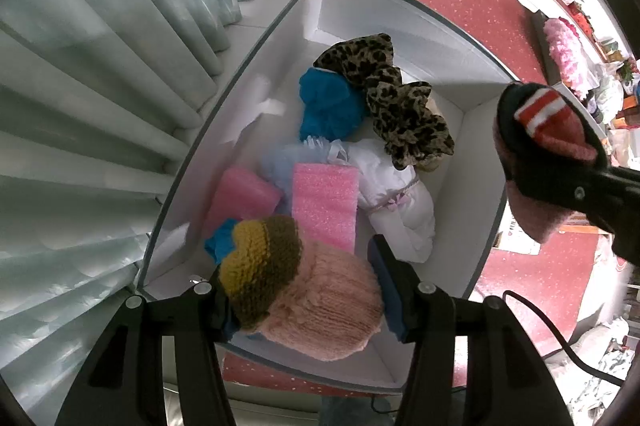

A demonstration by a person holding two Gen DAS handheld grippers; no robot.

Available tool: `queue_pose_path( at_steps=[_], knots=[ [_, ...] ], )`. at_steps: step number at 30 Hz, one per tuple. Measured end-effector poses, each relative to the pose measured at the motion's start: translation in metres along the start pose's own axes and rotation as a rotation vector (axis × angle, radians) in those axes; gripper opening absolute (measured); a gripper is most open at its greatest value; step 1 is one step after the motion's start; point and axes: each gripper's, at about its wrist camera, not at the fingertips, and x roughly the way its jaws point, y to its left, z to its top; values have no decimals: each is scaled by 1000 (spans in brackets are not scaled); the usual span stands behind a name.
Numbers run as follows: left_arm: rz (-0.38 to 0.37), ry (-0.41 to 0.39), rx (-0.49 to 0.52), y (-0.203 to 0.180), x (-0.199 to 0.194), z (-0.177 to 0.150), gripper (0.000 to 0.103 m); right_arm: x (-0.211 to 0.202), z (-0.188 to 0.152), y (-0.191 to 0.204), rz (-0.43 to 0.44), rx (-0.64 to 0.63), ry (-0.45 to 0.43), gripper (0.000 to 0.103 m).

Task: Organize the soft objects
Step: 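Hold the knitted hat with the left tool while the right tool holds the sock over the box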

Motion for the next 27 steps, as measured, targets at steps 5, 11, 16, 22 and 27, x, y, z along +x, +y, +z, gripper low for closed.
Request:
queue_pose_path(
  at_steps=[5,11,16,22,27],
  knots=[
    [-2,1,2,0,1,1,59,0,1,0,-6,1,3,24],
    [-6,6,2,1,3,2,59,3,3,-1,-9,-3,10,24],
    [-7,10,2,0,5,3,59,3,3,-2,-9,-5,12,24],
    [-10,14,-1,-2,6,4,59,2,5,-5,-11,-6,15,24],
    [-8,17,-1,-3,6,4,59,4,5,-7,-12,-6,18,24]
  ],
)
